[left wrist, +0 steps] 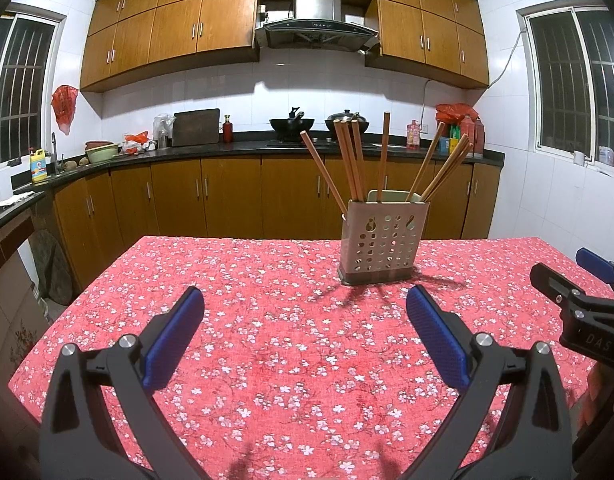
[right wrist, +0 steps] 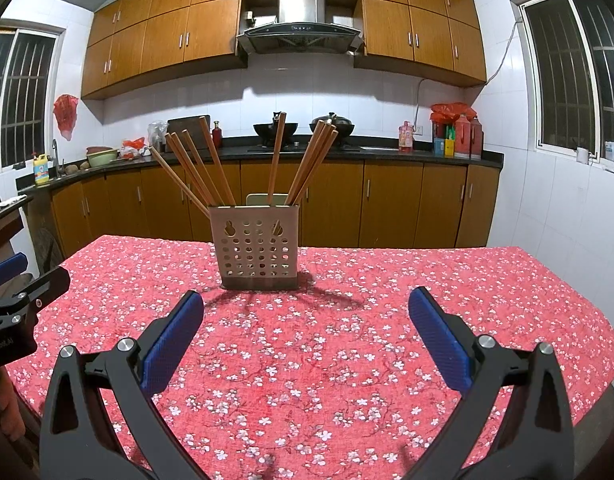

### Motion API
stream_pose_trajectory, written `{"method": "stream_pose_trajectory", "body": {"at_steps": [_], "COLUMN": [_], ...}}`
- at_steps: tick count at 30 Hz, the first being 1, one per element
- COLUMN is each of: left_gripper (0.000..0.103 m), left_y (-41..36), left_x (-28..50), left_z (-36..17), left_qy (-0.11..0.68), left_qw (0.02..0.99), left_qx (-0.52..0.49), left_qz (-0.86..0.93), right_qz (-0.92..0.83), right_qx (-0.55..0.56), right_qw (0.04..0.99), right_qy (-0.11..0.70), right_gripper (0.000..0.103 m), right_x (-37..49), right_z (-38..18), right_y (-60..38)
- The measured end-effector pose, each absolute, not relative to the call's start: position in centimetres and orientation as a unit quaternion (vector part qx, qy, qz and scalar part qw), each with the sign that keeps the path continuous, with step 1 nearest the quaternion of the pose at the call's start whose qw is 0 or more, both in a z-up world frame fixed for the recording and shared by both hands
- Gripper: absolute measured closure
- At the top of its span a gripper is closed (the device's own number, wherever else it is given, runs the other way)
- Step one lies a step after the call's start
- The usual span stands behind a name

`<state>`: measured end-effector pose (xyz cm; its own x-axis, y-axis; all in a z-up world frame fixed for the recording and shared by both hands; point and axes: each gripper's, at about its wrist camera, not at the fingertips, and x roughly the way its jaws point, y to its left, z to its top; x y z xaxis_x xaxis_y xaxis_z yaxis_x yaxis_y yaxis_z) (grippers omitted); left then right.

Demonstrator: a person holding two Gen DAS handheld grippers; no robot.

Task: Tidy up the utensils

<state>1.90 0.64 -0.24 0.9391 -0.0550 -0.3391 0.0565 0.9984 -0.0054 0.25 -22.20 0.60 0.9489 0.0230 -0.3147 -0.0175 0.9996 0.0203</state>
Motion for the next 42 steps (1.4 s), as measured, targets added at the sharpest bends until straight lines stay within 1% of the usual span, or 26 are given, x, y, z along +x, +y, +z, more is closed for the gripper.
{"method": "stream_pose_trajectory", "body": {"at_steps": [42], "left_gripper": [0.004], "left_y": [0.34], "left_x": [2.01], "left_z": [-1.03], "left_qy": [0.181], "left_qw": [0.983], "left_qx": [-0.001], "left_qz": [-0.032], "right_qz": [0.013], "right_qx": [0.011], "right_qw": [0.986], "right_qy": [0.163], "right_gripper": [0.002], "right_x": [0.22], "right_z": [0.58], "right_y": [-22.16]}}
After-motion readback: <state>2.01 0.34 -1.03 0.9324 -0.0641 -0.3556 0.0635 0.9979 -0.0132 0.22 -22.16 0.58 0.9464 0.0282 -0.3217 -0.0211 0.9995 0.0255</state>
